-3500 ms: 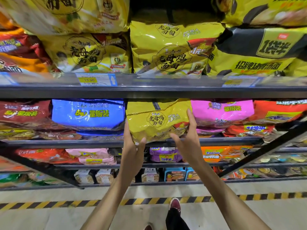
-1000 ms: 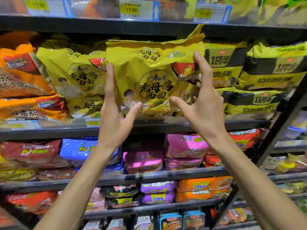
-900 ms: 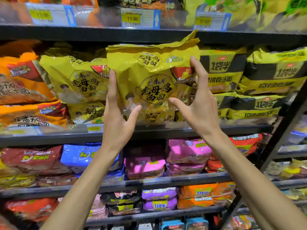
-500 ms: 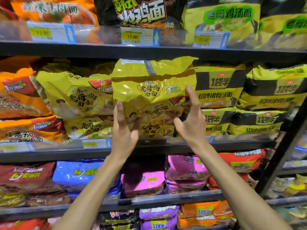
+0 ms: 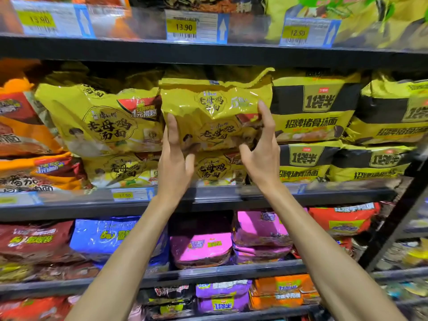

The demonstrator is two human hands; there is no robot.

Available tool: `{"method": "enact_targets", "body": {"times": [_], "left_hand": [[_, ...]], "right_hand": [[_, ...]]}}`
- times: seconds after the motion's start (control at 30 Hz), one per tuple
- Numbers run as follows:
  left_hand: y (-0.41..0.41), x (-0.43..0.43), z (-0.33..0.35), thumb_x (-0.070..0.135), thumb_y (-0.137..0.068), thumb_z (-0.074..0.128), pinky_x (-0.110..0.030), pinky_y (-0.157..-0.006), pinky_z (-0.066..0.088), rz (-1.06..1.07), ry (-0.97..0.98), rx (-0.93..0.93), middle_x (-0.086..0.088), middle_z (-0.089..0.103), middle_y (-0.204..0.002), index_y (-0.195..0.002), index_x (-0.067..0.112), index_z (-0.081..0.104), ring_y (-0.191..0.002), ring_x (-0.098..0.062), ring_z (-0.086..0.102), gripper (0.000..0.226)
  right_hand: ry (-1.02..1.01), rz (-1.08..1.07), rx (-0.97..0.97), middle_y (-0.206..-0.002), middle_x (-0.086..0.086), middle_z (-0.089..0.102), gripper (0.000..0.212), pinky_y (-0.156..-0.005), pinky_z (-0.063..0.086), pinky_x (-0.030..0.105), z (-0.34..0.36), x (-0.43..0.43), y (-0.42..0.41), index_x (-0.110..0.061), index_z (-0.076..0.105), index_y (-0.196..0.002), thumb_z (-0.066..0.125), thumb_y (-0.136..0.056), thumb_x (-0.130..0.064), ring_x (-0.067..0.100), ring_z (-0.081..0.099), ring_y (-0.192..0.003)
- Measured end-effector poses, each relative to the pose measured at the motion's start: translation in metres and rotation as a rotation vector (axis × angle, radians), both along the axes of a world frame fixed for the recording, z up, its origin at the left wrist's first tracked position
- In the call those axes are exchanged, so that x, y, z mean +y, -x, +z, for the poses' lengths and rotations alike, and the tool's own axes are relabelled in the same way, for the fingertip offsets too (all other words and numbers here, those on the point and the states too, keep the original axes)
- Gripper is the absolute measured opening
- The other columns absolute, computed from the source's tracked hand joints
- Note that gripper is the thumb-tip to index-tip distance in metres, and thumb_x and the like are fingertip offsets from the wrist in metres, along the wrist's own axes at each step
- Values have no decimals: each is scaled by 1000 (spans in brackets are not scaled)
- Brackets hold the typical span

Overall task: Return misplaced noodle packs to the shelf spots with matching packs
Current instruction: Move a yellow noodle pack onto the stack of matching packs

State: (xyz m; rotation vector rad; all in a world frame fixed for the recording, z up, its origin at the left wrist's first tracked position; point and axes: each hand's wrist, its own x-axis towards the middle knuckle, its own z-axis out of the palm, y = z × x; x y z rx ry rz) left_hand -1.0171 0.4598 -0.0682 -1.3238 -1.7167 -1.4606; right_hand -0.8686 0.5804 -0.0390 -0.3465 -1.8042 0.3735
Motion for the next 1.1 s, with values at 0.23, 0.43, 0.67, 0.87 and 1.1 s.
{"method": "enact_targets", "body": {"times": [0.23,0.43,0.67,0.87,1.1], "left_hand": [[-2,0,14,9,-100,59,-14,-92,32,-6,12,-30,-15,19,-167,-156,29,-13,-135,-20,35,94],[-9,-4,30,2,-98,63,-18,-96,39,-28,33,-56,-22,34,-153,-161,5,2,-111,-8,43,88],[-1,3,28,19,-102,59,-5,-69,41,20,118,-100,-10,44,-138,-162,27,-9,-77,4,54,91],[-7,2,24,21,-104,51,-19,-70,40,68,112,-88,-9,42,-138,-162,28,-6,-81,-7,50,82],[-3,7,34,25,-104,47,-45,-63,55,225,201,-110,-13,40,-134,-160,22,9,-85,-31,64,68]], "right_hand": [[-10,-5,59,-156,0,34,87,-94,43,9,6,4,7,-33,22,-148,74,-84,-3,14,50,-130],[-40,-114,12,-153,7,42,84,-86,46,14,9,1,11,-18,26,-153,76,-86,-16,7,46,-122],[-42,-163,-108,-151,5,45,87,-69,50,22,27,-1,11,-22,25,-156,77,-86,-19,10,64,-78],[-1,-232,-133,-149,4,45,87,-62,51,26,28,-5,12,-28,20,-155,75,-88,-21,6,59,-66],[-34,-316,-164,-145,3,47,84,-65,49,30,24,-15,12,-31,19,-156,71,-90,-22,23,69,-95]]}}
